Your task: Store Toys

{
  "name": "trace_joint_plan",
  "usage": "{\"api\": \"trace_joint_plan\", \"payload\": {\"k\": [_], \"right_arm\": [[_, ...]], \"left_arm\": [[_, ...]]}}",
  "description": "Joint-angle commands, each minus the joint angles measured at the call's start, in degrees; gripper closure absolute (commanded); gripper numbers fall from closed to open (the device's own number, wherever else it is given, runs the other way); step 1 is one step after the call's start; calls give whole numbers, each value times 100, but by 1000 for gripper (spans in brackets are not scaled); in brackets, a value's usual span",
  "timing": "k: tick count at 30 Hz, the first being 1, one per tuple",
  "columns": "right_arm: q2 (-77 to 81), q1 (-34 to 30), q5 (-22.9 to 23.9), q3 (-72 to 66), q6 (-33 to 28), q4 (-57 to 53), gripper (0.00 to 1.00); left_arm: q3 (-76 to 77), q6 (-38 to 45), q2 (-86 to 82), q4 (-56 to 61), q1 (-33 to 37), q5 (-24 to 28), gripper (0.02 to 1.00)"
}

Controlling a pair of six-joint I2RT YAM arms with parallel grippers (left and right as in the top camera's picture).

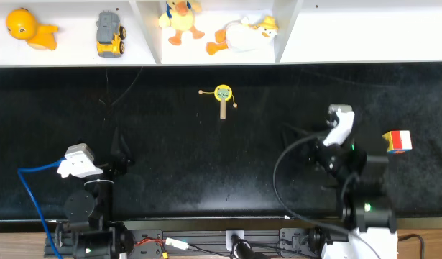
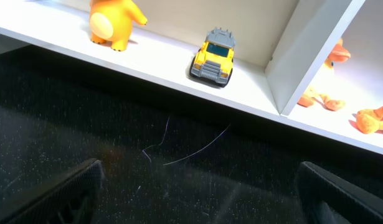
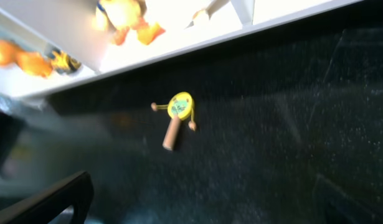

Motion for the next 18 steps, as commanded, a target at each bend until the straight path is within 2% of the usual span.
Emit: {"api": "trace_joint_plan", "payload": {"k": [1, 10, 18], "right_arm": [[831, 428, 315, 761, -789, -260, 1], [2326, 1871, 1508, 1932, -970, -566, 1], [3556, 2632, 1626, 2664, -1054, -876, 38]], "left_arm": [[-55, 109, -70, 31, -44, 74, 23], [-55, 109, -70, 31, -44, 74, 20], [-55, 109, -70, 31, -44, 74, 20]]}}
